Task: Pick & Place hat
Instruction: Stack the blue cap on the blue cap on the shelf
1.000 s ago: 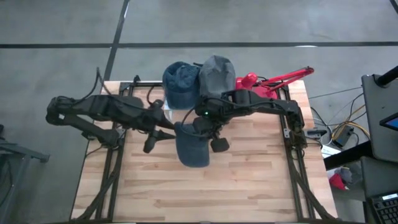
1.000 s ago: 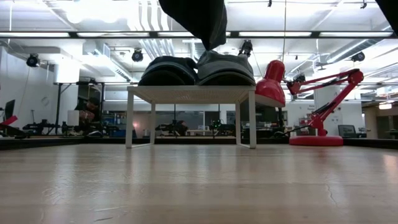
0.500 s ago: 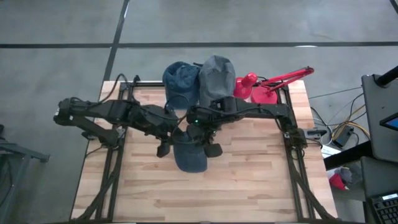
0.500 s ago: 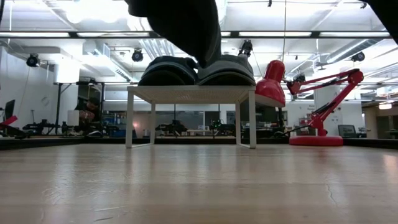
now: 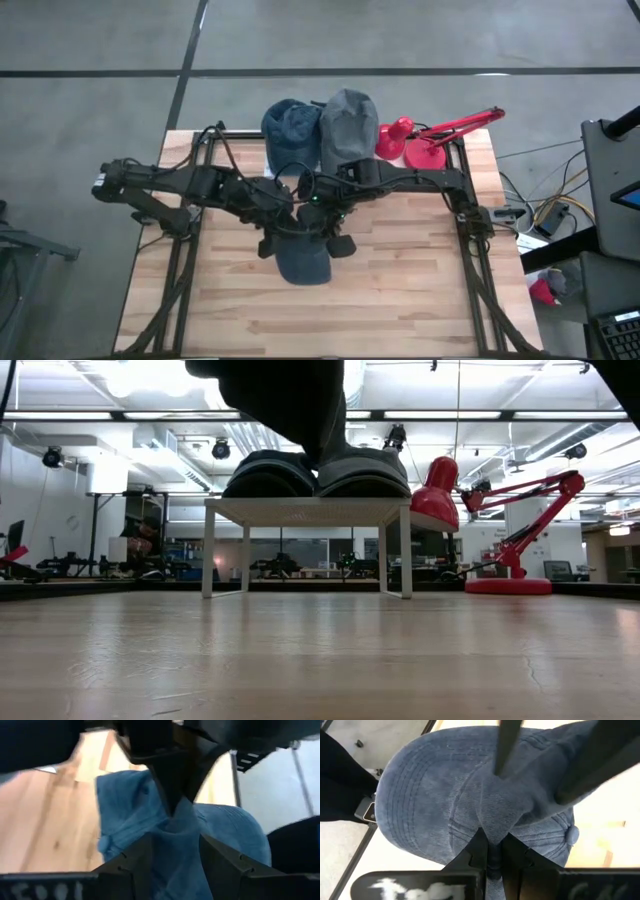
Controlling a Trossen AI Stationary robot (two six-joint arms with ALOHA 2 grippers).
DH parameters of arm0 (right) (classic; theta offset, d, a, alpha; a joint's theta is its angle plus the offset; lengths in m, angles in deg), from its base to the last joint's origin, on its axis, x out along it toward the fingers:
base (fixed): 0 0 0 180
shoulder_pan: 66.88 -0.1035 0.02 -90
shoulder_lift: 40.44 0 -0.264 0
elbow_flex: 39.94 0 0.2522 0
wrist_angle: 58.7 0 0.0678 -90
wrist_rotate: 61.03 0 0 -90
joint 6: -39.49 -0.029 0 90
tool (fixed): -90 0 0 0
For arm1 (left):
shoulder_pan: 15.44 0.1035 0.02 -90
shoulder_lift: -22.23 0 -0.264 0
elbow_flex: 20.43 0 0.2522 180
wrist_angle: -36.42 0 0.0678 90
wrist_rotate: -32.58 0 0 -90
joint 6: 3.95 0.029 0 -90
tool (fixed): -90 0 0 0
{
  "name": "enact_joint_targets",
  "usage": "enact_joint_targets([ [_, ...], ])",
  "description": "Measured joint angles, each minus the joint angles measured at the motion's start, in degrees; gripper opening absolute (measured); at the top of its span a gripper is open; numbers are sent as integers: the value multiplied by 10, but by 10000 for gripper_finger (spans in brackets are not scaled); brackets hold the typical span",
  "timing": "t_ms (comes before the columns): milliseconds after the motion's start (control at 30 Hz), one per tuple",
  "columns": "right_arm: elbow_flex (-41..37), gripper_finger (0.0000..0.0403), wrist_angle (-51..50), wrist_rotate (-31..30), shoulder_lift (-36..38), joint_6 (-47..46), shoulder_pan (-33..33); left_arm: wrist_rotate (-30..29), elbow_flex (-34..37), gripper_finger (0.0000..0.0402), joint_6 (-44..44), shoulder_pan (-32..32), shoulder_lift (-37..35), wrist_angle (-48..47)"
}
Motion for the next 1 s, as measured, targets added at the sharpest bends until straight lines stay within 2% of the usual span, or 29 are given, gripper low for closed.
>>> enact_joint_targets([
  [367, 0, 18, -1, 0, 0, 7, 0, 76, 0, 165, -12, -3, -4, 0],
  [700, 0, 18, 1, -1, 0, 7, -2, 76, 0, 165, -18, -3, -2, 3],
  [1000, 0, 18, 7, -2, -1, 8, -3, 40, 9, 165, -17, -3, -1, 23],
])
